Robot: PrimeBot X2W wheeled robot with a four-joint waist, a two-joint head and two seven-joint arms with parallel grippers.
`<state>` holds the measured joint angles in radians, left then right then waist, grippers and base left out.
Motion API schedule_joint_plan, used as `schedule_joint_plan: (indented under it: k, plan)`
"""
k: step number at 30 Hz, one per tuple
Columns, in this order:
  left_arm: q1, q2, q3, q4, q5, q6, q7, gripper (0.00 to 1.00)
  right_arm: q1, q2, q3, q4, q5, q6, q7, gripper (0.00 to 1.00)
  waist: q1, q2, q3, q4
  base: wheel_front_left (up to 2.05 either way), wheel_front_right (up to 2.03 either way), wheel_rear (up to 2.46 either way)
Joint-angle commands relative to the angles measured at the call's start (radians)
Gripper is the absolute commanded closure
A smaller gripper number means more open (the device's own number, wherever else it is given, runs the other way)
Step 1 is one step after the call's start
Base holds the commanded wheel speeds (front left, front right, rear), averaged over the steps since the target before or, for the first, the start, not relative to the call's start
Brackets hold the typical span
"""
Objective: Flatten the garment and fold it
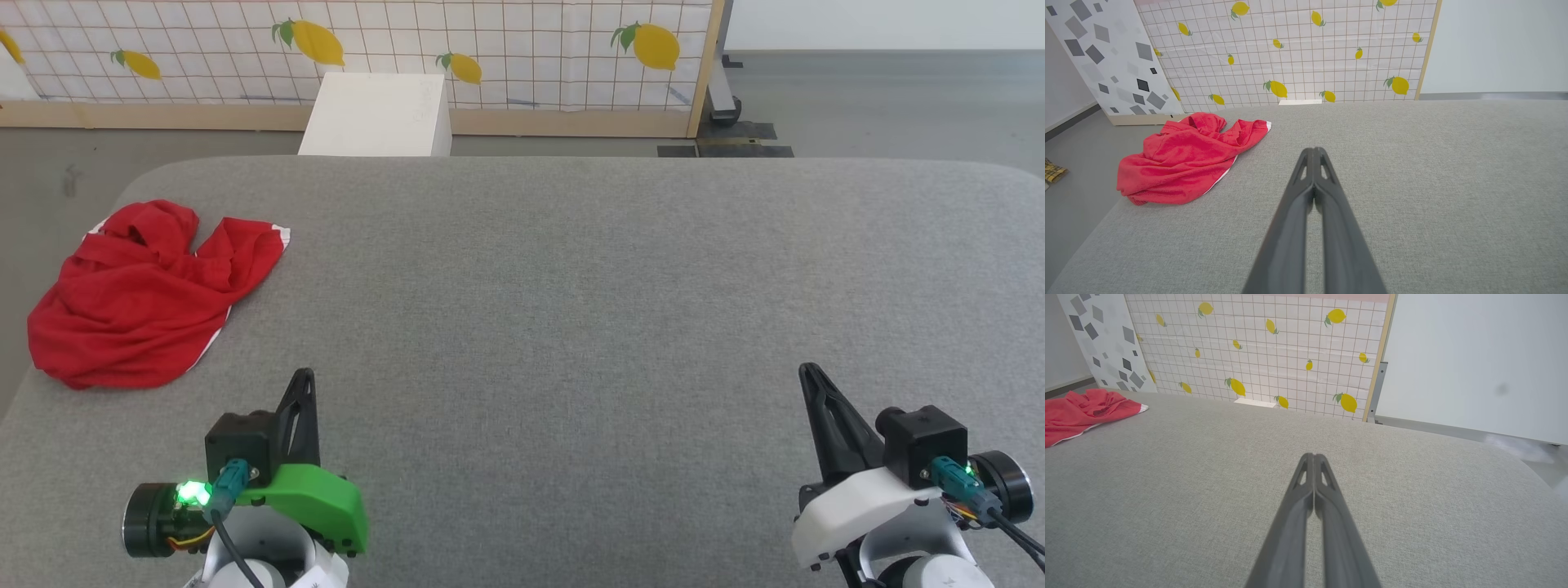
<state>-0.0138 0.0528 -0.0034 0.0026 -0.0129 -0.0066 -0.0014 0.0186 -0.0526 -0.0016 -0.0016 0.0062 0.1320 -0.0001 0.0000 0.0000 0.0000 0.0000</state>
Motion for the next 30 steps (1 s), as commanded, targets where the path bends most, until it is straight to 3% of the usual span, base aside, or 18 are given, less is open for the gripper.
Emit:
schedule_joint_plan:
  k: [1,3,4,30]
  plan:
    - [0.014,-0.003,0.003,-0.003,0.013,0.007,0.001,1.00,-0.019,0.002,0.002,0.002,-0.006,-0.001,0.000,1.00,0.0000,0.0000,0.000,0.000,0.00,0.00,0.00]
    - [0.014,-0.003,0.003,-0.003,0.013,0.007,0.001,1.00,-0.019,0.002,0.002,0.002,-0.006,-0.001,0.000,1.00,0.0000,0.0000,0.000,0.000,0.00,0.00,0.00]
    - [0.000,0.000,0.000,0.000,0.000,0.000,0.000,0.00,0.000,0.000,0.000,0.000,0.000,0.000,0.000,0.00,0.0000,0.0000,0.000,0.000,0.00,0.00,0.00]
    - [-0.022,0.000,-0.038,0.039,-0.042,0.016,-0.045,0.00,-0.006,0.000,-0.003,0.013,0.008,0.000,-0.036,0.00,0.0000,0.0000,0.004,0.027,0.00,0.00,0.00]
